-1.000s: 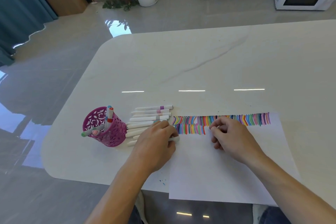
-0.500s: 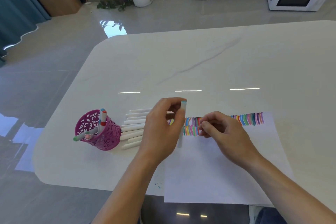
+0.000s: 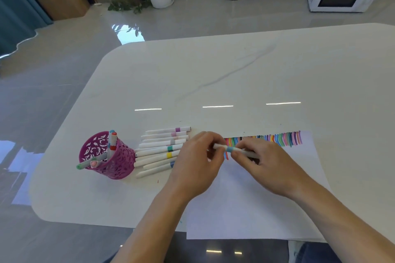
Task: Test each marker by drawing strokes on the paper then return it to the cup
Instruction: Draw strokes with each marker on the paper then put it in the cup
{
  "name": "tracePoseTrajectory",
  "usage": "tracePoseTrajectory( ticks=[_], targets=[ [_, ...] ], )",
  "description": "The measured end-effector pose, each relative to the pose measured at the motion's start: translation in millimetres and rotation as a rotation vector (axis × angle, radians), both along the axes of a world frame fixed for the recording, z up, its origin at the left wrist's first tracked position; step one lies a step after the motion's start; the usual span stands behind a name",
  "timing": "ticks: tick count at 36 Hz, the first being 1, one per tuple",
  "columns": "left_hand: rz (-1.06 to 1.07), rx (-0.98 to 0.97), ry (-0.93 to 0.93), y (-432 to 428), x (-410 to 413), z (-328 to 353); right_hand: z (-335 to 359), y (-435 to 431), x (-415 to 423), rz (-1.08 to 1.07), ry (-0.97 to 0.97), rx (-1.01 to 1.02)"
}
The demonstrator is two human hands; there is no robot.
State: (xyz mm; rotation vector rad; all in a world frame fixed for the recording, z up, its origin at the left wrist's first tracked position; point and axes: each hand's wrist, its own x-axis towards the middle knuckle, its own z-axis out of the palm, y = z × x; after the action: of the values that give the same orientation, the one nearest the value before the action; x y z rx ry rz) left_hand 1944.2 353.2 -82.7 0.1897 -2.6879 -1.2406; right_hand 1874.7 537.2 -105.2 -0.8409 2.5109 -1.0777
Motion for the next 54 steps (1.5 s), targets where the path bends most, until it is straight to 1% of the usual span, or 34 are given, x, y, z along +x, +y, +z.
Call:
tracePoseTrajectory(
  ticks=[1, 3, 6, 9, 12, 15, 19, 27, 45, 47, 49, 51, 54],
  targets=[
    [-0.05, -0.103, -0.01, 1, 2, -2, 0, 3, -2, 0.023, 0.052, 0.067],
    [-0.125, -0.228, -0.048, 3, 4, -4, 0, 8, -4, 0.052, 0.119, 0.171],
    [-0.2, -0.287, -0.093, 7, 5, -8, 0, 9, -1, 0.062, 0.18, 0.222],
    [-0.214, -0.288, -0.13, 9, 6, -9, -1, 7, 1, 0.067, 0.208, 0.251],
    [-0.199, -0.266, -0.167, 10, 5, -10, -1, 6, 1, 0.057, 0.191, 0.265],
    [-0.213, -0.295, -0.185, 9, 5, -11, -2, 8, 1, 0.066, 0.183, 0.261],
    [-0.231, -0.319, -0.168, 7, 4, -10, -4, 8, 2, 0.079, 0.205, 0.268],
    [-0.223, -0.286, -0.092, 5, 4, -8, -3, 7, 3, 0.092, 0.267, 0.296],
    [-0.207, -0.268, -0.047, 5, 5, -6, -3, 7, 5, 0.082, 0.272, 0.269],
    [-0.187, -0.264, -0.027, 3, 5, -7, -4, 8, 4, 0.055, 0.26, 0.272],
    [-0.126, -0.246, 0.012, -3, 3, -7, -3, 10, 2, -0.017, 0.21, 0.253],
    [-0.076, -0.244, 0.009, -10, 1, -6, 0, 12, -1, -0.069, 0.197, 0.232],
    [-0.056, -0.259, -0.015, -13, 1, -7, 6, 12, -2, -0.082, 0.188, 0.218]
  ],
)
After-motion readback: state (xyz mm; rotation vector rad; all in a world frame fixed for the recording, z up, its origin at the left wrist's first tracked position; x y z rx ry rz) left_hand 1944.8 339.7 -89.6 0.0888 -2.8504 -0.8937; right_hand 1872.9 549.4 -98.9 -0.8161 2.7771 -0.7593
